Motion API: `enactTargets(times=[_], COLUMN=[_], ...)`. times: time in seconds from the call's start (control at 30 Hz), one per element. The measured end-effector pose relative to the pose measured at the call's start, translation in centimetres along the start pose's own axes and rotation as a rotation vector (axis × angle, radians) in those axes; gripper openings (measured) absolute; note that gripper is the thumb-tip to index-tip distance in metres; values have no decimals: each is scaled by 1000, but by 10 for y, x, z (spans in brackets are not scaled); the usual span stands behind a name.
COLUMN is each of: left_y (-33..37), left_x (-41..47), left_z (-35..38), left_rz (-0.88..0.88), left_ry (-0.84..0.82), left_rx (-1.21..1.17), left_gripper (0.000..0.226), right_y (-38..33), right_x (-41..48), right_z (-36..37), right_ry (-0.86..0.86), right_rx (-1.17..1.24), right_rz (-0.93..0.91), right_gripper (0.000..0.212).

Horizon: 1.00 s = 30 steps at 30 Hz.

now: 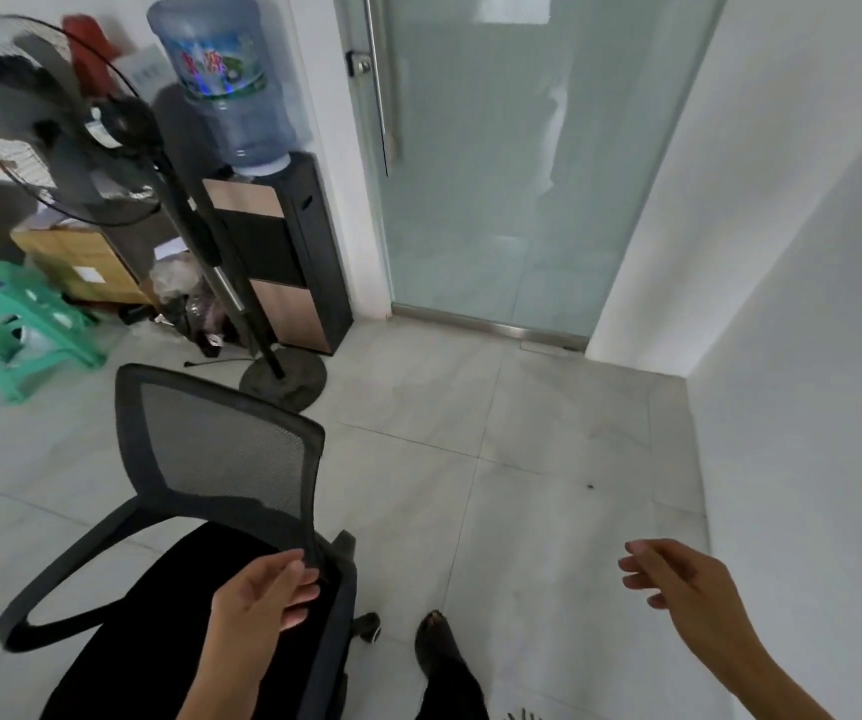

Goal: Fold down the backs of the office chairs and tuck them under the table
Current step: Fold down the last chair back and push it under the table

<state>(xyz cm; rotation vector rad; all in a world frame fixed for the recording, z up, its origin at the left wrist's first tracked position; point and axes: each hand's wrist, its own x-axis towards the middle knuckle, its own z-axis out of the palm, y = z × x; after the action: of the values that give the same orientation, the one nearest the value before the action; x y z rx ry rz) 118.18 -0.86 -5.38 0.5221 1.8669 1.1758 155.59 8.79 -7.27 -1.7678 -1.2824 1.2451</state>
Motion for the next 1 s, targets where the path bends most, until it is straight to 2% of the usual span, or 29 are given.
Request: enactTargets(times=[0.3, 0.5, 0.63, 0.77, 0.83, 1.0], left_y=[106, 109, 103, 94, 100, 101], left_x=[170, 230, 256, 281, 287, 293], left_z=[-2, -8, 10, 41, 60, 89], left_rz=[31, -56, -252, -493, -555, -651], left_ry=[289, 534, 700, 705, 742, 839], left_rx=[-39, 42, 123, 149, 150, 343], left_gripper=[7, 12, 52, 77, 77, 72], right_y=[-130, -172, -210, -262, -290, -344], right_x=[166, 279, 367, 446, 475, 499], right_z=[70, 134, 176, 221, 253, 355], right_ry=[-90, -279, -447, -628, -738, -1007], right_rx=[-15, -101, -183, -262, -331, -513], right_rz=[-99, -104, -149, -229, -290, -519], right_gripper=[15, 14, 12, 13, 13, 13])
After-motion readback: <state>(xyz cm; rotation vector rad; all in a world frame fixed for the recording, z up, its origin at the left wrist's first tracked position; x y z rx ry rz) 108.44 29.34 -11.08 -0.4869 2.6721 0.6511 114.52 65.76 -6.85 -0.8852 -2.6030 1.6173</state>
